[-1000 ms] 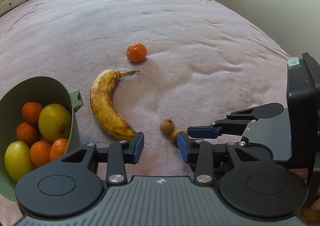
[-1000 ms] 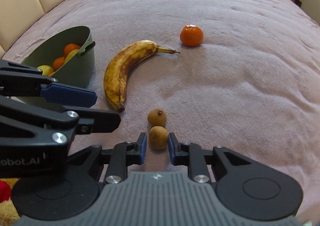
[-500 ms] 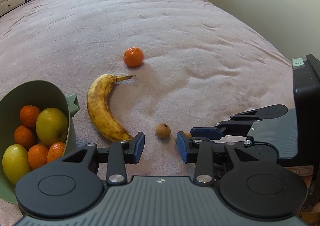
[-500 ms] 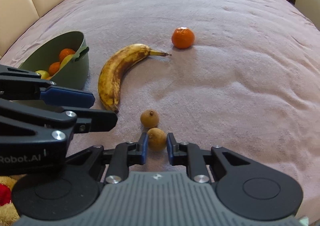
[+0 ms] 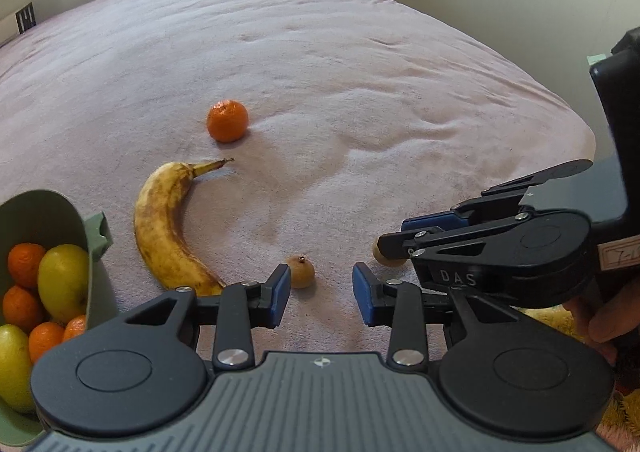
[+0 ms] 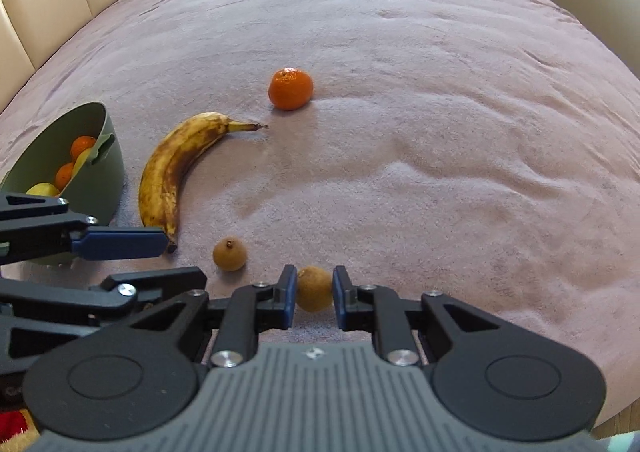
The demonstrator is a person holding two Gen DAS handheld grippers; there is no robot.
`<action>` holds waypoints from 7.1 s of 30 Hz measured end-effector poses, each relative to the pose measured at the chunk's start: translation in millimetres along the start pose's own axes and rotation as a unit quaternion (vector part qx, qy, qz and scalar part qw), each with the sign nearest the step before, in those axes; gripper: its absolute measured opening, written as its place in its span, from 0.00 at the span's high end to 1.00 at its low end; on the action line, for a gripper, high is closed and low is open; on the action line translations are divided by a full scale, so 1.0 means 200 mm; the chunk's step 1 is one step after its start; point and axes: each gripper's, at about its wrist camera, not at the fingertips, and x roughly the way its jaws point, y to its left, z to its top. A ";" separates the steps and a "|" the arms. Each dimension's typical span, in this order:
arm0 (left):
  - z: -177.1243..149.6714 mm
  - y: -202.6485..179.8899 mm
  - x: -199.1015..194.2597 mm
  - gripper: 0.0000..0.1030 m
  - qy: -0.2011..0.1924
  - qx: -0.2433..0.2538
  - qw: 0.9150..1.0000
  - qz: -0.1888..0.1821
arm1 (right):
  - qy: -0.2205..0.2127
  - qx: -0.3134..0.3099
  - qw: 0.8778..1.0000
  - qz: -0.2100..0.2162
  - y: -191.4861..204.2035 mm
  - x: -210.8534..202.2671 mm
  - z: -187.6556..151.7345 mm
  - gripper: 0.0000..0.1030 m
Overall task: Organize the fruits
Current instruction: 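Close the right tool on one small brown fruit while the left tool approaches the other, then close the left tool on the second small brown fruit, then carry both small brown fruits over the green colander, then open both tools to release the brown fruits into the colander, then move the left tool to the banana while the right tool approaches the mandarin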
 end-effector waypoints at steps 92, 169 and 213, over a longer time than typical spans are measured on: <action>-0.11 0.73 -0.53 0.75 0.033 -0.241 0.964 0.103 | -0.091 -0.120 0.975 0.160 0.70 -0.16 0.30 0.80; -0.03 0.69 -0.55 0.56 -0.064 -0.251 0.960 0.107 | -0.074 -0.145 0.981 0.103 0.67 -0.14 0.28 0.56; 0.07 0.12 -0.05 0.55 -0.055 -0.249 0.946 0.202 | -0.061 0.047 0.997 -0.012 -0.06 0.05 0.35 0.51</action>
